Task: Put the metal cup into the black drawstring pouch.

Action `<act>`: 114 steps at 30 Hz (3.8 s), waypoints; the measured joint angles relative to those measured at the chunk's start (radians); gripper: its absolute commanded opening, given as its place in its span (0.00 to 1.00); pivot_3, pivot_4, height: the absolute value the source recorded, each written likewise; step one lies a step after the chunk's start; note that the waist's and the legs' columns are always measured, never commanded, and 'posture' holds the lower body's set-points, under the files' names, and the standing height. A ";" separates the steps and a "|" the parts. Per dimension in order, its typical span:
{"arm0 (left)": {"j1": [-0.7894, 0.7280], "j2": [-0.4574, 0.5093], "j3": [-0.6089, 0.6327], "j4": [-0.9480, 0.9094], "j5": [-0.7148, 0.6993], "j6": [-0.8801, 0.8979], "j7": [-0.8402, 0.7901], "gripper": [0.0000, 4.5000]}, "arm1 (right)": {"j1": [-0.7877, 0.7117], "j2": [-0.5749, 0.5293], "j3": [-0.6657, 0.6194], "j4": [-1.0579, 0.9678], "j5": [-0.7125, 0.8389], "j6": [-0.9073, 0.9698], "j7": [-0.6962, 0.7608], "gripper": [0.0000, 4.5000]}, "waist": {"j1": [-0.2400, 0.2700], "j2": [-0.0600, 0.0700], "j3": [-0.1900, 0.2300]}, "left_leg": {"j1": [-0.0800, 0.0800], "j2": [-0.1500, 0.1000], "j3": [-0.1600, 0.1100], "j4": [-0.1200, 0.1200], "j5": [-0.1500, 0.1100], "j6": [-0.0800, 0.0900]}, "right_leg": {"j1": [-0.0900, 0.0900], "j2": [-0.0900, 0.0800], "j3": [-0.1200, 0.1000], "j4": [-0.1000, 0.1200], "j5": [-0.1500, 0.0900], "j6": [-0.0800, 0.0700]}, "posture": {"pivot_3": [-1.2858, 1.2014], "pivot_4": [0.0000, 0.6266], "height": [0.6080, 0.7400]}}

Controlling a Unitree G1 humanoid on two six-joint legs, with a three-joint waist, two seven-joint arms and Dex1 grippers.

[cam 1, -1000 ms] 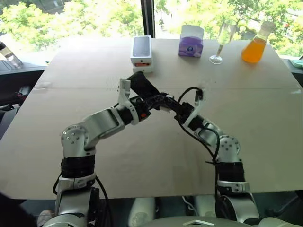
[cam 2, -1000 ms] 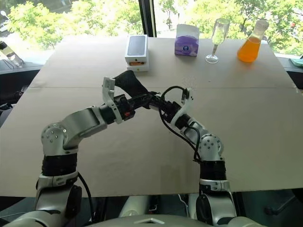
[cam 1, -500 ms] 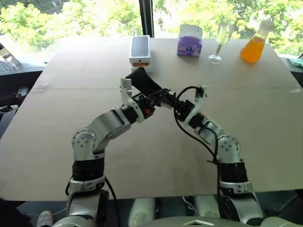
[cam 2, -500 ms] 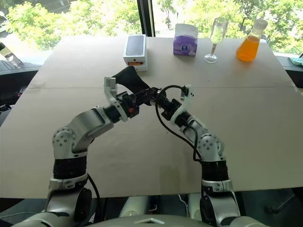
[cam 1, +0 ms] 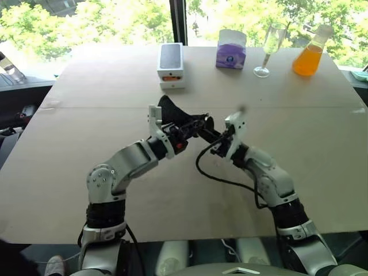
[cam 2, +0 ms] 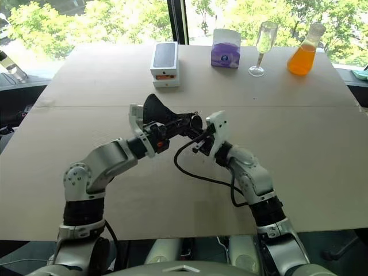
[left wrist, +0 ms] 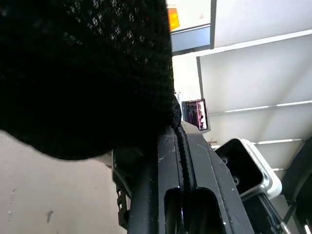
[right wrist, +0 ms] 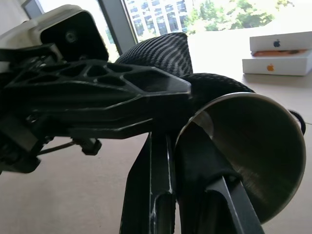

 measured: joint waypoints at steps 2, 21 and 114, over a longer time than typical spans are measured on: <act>-0.001 -0.036 0.022 -0.002 -0.002 -0.005 0.004 0.00 | -0.001 -0.012 0.023 0.009 -0.046 -0.051 0.039 0.02 | 0.000 0.000 0.000 | 0.000 0.000 0.000 0.000 0.000 0.000 | 0.000 0.000 0.000 0.000 0.000 0.000 | 0.52 0.24 1.00; 0.105 -0.060 0.090 -0.093 -0.002 0.087 0.004 0.00 | -0.122 0.016 0.043 0.232 -0.118 -0.189 0.269 0.02 | 0.002 0.000 0.001 | 0.001 0.001 -0.001 0.000 0.000 -0.001 | 0.002 0.000 -0.002 -0.001 0.000 0.000 | 0.52 0.24 1.00; 0.038 0.189 -0.129 -0.171 0.598 0.109 -0.334 0.00 | -0.120 -0.163 0.088 0.128 -0.376 -0.192 0.275 0.02 | -0.002 0.002 0.003 | 0.001 0.001 -0.002 -0.003 0.001 -0.003 | 0.002 0.000 -0.002 -0.004 0.000 0.000 | 0.52 0.24 1.00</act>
